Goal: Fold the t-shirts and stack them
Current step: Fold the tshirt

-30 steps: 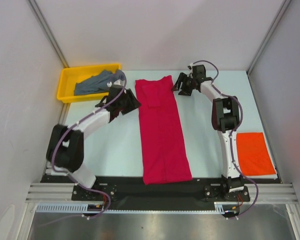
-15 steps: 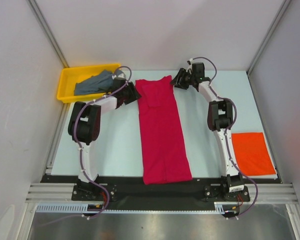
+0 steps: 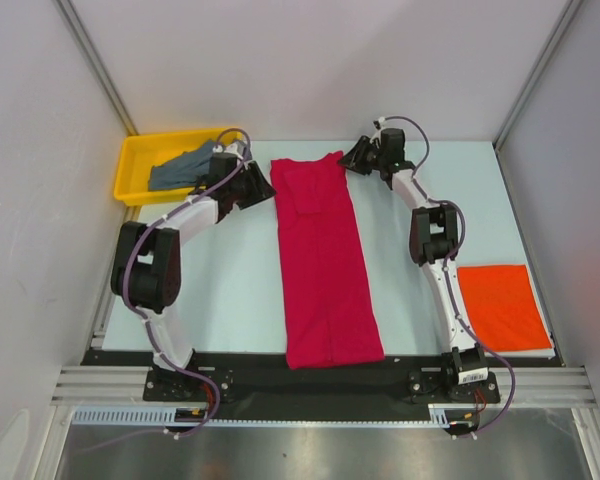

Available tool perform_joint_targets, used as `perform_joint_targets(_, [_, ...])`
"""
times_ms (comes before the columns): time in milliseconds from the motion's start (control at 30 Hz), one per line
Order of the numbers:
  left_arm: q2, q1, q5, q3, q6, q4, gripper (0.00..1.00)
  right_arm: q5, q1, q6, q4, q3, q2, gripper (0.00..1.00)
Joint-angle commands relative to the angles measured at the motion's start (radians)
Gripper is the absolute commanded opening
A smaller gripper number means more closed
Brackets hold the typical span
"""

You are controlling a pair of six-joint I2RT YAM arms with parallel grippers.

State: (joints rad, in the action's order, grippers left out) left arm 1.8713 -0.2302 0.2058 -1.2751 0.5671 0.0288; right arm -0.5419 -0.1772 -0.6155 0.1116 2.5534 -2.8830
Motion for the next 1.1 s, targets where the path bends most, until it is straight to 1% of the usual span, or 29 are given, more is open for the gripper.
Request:
perform_joint_targets(0, [-0.072, 0.028, 0.040, 0.036, -0.030, 0.020, 0.58, 0.000, -0.016, -0.030, -0.058, 0.027, -0.048, 0.29])
perform_joint_targets(33, [-0.073, 0.032, 0.040, 0.033, -0.038, 0.026, 0.58, 0.006, -0.016, -0.038, -0.078, 0.025, -0.051, 0.24])
perform_joint_targets(67, [-0.075, 0.034, 0.040, 0.028, -0.050, 0.032, 0.58, 0.011, -0.015, -0.038, -0.090, 0.025, -0.050, 0.16])
perform_joint_targets(100, [-0.075, 0.034, 0.034, 0.023, -0.064, 0.046, 0.58, 0.025, -0.013, -0.035, -0.099, 0.027, -0.047, 0.11])
perform_joint_targets(167, [-0.074, 0.034, 0.032, 0.022, -0.069, 0.057, 0.57, 0.089, -0.005, -0.032, -0.118, 0.027, -0.041, 0.01])
perform_joint_targets(233, [-0.070, 0.040, 0.053, 0.028, -0.064, 0.057, 0.57, 0.158, 0.016, -0.039, -0.147, 0.025, -0.036, 0.00])
perform_joint_targets(333, [-0.081, 0.038, 0.083, 0.055, -0.058, 0.046, 0.58, 0.216, 0.057, -0.056, -0.158, 0.024, -0.025, 0.00])
perform_joint_targets(433, [-0.092, 0.038, 0.072, 0.069, -0.055, 0.068, 0.59, 0.226, 0.088, -0.050, -0.181, 0.030, -0.025, 0.00])
perform_joint_targets(467, [-0.093, 0.038, 0.079, 0.069, -0.055, 0.075, 0.60, 0.209, 0.094, -0.056, -0.181, 0.059, -0.050, 0.07])
perform_joint_targets(500, [-0.095, 0.040, 0.084, 0.074, -0.055, 0.079, 0.60, 0.148, 0.100, -0.058, -0.175, 0.079, -0.064, 0.21])
perform_joint_targets(533, [-0.100, 0.038, 0.089, 0.085, -0.050, 0.077, 0.60, 0.117, 0.107, -0.052, -0.164, 0.096, -0.074, 0.39])
perform_joint_targets(567, [-0.109, 0.035, 0.093, 0.092, -0.049, 0.074, 0.61, 0.099, 0.111, -0.035, -0.146, 0.105, -0.078, 0.53])
perform_joint_targets(600, [-0.113, 0.029, 0.104, 0.100, -0.047, 0.074, 0.61, 0.065, 0.111, 0.003, -0.115, 0.097, -0.056, 0.58])
perform_joint_targets(633, [-0.118, 0.026, 0.109, 0.111, -0.049, 0.077, 0.61, 0.062, 0.113, 0.026, -0.078, 0.082, -0.033, 0.67])
perform_joint_targets(667, [-0.130, 0.022, 0.115, 0.117, -0.053, 0.091, 0.61, 0.062, 0.117, 0.040, -0.055, 0.064, -0.009, 0.73])
perform_joint_targets(700, [-0.136, 0.006, 0.124, 0.125, -0.058, 0.101, 0.61, 0.054, 0.123, 0.052, 0.009, 0.044, 0.043, 0.78])
perform_joint_targets(733, [-0.149, -0.003, 0.129, 0.144, -0.067, 0.111, 0.61, 0.054, 0.131, 0.056, 0.063, 0.044, 0.071, 0.81])
perform_joint_targets(767, [-0.174, -0.015, 0.135, 0.157, -0.072, 0.137, 0.60, 0.060, 0.143, 0.059, 0.123, 0.042, 0.102, 0.82])
perform_joint_targets(800, [-0.198, -0.027, 0.136, 0.177, -0.075, 0.152, 0.58, 0.085, 0.163, 0.065, 0.257, 0.012, 0.147, 0.84])
perform_joint_targets(867, [-0.251, -0.069, 0.150, 0.264, -0.058, 0.174, 0.56, 0.105, 0.170, 0.101, 0.365, -0.083, 0.316, 0.84])
perform_joint_targets(900, [-0.320, -0.105, 0.156, 0.298, -0.046, 0.181, 0.54, 0.117, 0.170, 0.120, 0.463, -0.188, 0.376, 0.84])
perform_joint_targets(933, [-0.354, -0.125, 0.147, 0.371, -0.020, 0.190, 0.53, 0.126, 0.170, 0.163, 0.505, -0.267, 0.510, 0.82])
perform_joint_targets(1000, [-0.467, -0.168, 0.145, 0.443, 0.010, 0.209, 0.53, 0.154, 0.159, 0.190, 0.577, -0.425, 0.649, 0.82])
perform_joint_targets(1033, [-0.510, -0.202, 0.149, 0.520, 0.058, 0.214, 0.53, 0.148, 0.138, 0.198, 0.586, -0.619, 0.727, 0.81])
perform_joint_targets(1067, [-0.552, -0.216, 0.149, 0.558, 0.085, 0.224, 0.53, 0.139, 0.119, 0.201, 0.599, -0.701, 0.849, 0.81])
